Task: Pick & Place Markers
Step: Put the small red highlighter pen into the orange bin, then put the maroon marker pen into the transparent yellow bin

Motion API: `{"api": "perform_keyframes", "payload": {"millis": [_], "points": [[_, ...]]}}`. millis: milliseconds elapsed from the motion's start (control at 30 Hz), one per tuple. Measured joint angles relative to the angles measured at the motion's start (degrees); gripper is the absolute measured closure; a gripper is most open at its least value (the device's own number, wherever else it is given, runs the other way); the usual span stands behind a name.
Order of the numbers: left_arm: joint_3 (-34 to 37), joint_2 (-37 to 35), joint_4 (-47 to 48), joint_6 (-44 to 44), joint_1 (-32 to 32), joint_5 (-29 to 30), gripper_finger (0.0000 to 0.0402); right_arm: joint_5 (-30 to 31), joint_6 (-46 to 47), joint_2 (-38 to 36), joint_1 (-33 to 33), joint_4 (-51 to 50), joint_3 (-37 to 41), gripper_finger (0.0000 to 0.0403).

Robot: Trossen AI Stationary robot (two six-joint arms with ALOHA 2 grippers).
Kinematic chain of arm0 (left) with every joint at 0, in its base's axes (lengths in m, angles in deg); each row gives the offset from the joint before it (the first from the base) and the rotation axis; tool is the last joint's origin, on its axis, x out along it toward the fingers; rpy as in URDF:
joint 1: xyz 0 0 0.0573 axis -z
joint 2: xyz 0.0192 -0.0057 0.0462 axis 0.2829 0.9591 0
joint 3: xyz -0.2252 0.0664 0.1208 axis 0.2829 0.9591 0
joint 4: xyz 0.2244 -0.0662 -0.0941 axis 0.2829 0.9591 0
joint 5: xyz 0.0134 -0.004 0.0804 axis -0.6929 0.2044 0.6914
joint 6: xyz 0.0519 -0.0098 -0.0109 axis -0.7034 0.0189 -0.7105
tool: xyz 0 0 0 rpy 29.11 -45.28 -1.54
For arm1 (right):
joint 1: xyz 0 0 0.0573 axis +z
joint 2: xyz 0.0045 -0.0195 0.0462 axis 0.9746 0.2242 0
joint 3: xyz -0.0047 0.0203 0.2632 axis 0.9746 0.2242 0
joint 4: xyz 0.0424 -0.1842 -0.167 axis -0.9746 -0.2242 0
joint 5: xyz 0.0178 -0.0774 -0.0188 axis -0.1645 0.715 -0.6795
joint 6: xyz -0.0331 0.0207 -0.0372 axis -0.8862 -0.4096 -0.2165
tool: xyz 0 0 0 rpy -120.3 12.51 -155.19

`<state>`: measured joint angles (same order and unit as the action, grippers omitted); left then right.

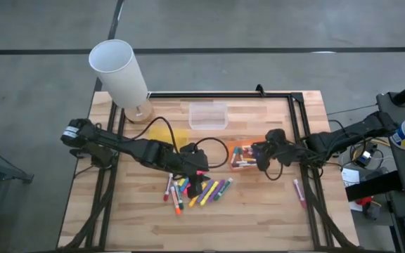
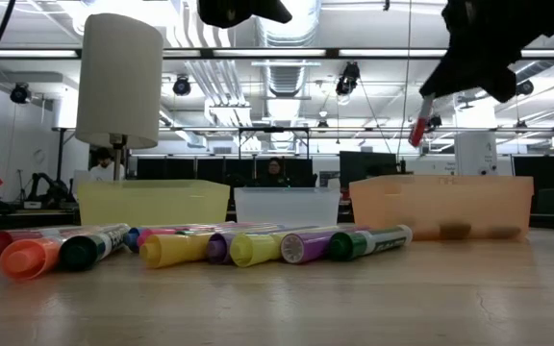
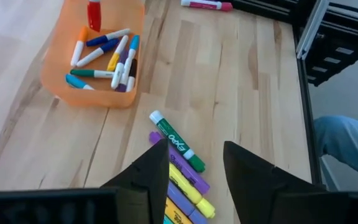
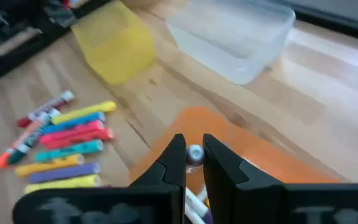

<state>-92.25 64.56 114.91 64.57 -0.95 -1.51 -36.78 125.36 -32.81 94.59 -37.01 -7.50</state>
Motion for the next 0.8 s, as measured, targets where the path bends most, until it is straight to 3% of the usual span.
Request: {"api": "perform_keyframes", "payload": {"millis": [400,800], "points": [[2.85,0.0,0.52,1.51,0.02,-0.02,0.0257,0.11,1.18,5.9,-2.17,-0.57,1.66,0.0345],[4.39,0.0,1.37,3.47,0.04,-0.11,0.0257,0.15,0.96,7.11,-2.19,-0.01,1.66,0.0248]]}}
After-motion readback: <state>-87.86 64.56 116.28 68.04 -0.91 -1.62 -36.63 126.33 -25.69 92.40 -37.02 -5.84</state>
